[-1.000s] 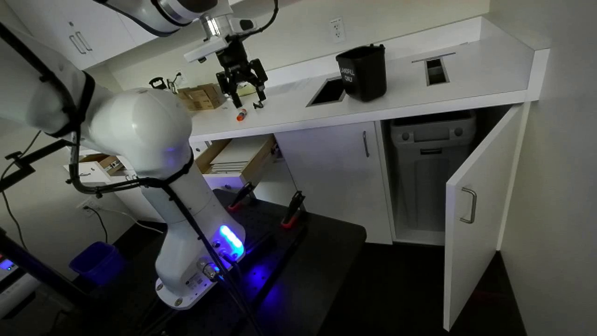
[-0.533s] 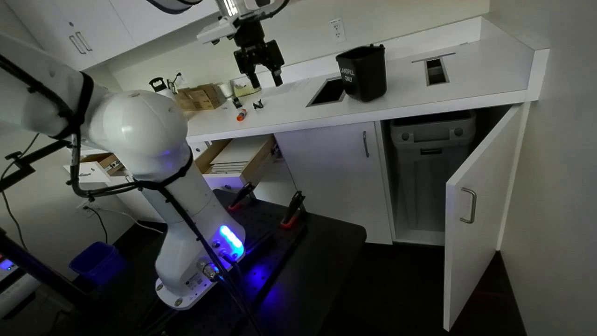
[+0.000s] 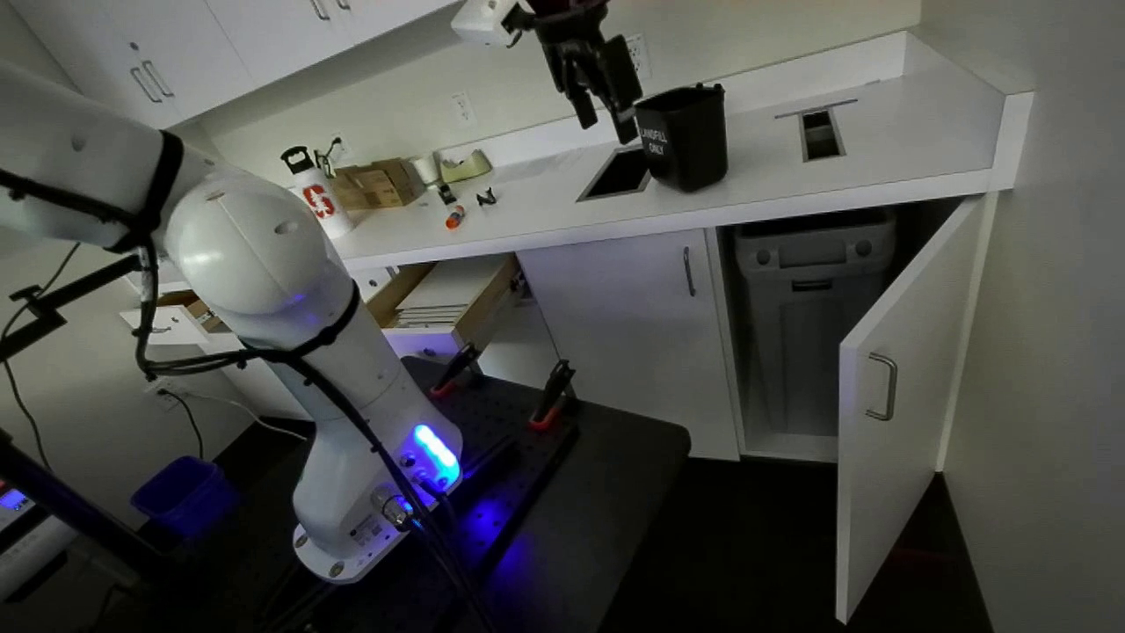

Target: Close the open cabinet door on the right

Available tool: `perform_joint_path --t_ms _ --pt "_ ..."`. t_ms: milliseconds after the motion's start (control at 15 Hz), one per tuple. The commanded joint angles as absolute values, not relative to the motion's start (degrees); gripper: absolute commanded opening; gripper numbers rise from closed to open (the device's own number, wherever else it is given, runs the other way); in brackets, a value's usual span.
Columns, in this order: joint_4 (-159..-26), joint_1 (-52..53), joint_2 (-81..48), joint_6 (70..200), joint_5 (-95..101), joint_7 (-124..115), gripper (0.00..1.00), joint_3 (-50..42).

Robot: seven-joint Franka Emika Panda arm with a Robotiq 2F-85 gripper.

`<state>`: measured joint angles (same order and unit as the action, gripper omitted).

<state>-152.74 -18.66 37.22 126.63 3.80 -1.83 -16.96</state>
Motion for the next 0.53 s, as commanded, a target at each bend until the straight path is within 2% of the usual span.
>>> perform_joint_path --t_ms 0,467 --pt "-152.7 -21.0 36.1 129.0 3.3 -1.5 1.00 -17.4" --pt "-150.8 -21.3 33.3 129.9 1.8 -3.0 1.00 -17.4"
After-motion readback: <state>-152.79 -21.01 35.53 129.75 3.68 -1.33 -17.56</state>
